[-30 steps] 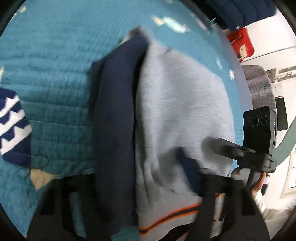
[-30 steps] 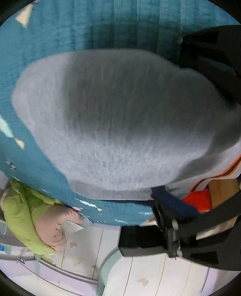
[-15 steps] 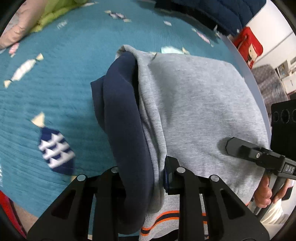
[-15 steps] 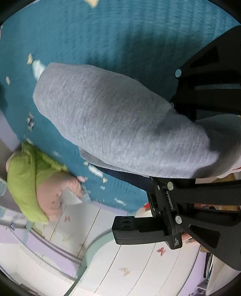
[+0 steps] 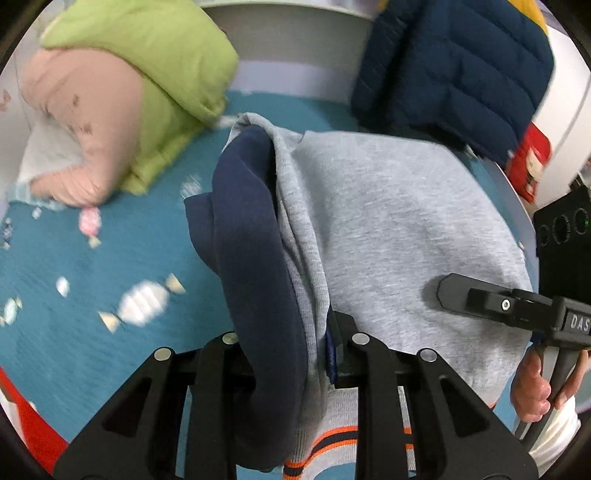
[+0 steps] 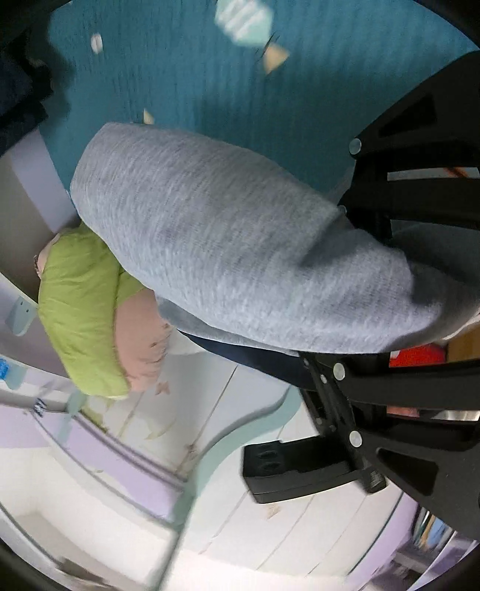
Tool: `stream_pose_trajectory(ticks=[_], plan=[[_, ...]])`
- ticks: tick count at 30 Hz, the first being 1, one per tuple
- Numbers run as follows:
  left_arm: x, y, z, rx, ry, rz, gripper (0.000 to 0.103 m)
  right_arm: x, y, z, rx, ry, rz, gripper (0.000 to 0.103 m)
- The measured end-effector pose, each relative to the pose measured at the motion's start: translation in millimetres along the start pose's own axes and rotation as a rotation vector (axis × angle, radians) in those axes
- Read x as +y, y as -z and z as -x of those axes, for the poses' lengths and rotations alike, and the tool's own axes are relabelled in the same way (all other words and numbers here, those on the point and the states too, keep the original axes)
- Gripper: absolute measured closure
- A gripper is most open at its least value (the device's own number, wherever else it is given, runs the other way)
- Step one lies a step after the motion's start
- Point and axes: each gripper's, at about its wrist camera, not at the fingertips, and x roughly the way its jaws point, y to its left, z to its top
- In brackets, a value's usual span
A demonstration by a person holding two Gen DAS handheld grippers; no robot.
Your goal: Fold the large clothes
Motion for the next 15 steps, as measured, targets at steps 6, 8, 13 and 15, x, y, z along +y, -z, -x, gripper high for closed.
stream_pose_trajectory(ticks=[6,8,13,15], plan=[[38.0,-59.3,13.0,-0.060,-0.093,0.019,0.079,24.9,-51.2,-41.2,0.014,-0.063,0.030,0.070],[53.1,-70.9,1.3,-0.048,-0.088,0.029,0.079,15.2,-61.1,-49.5,0.017,-0.056,0.010,0.066],[76.0,-59.3,-112.7,0.116,-0.055,0.121,0.046,-65.8,-63.6,-66.5,0.054,0.306,-0.030,0.037],[76.1,-40.6,-156.6,0.198,-0.105,0.109,0.045,-117.4,-46.3,-49.6,0.037,0.416,-0.162,0.035]])
